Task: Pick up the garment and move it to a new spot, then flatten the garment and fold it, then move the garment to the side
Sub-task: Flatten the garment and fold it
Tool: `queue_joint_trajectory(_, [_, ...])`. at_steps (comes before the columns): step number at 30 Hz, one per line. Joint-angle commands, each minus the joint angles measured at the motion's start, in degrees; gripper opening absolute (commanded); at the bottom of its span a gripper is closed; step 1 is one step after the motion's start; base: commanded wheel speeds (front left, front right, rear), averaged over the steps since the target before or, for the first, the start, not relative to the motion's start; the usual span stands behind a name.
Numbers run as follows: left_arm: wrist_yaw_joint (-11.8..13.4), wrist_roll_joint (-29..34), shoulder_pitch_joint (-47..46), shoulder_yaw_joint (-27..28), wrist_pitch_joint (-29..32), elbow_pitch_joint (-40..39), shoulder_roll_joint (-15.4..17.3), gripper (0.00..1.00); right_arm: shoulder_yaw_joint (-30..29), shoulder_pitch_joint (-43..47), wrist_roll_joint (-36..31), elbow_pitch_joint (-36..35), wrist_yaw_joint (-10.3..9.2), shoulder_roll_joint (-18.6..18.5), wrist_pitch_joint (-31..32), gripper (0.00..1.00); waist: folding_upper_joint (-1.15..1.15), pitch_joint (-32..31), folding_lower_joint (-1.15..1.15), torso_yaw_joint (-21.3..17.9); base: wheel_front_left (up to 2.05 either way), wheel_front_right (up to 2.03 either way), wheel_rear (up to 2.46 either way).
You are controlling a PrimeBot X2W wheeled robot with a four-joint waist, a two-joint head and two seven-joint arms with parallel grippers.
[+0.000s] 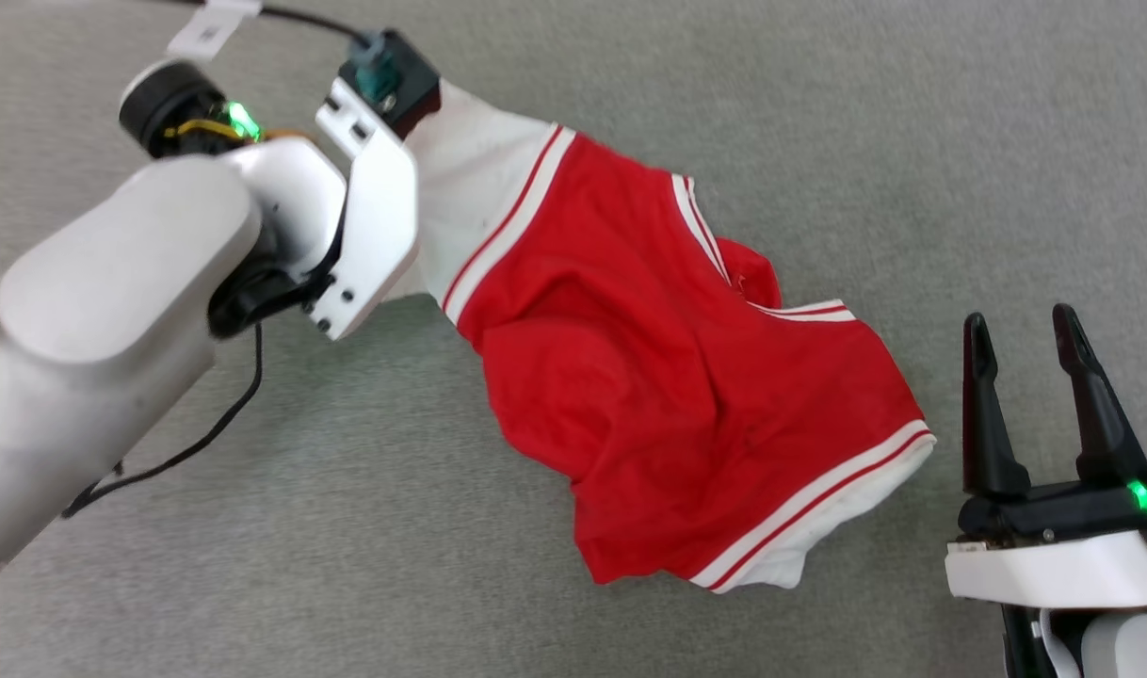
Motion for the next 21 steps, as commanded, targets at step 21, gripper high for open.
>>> queue_joint_trajectory(21, [9.0, -11.8, 26.6, 0.5, -9.6, -1.6, 14.6, 0.0, -0.1, 4.3, -2.6, 1.2, -0.04, 0.1, -0.1, 1.0, 0.0, -8.2, 0.0, 6.9, 0.0, 0.0, 0.0])
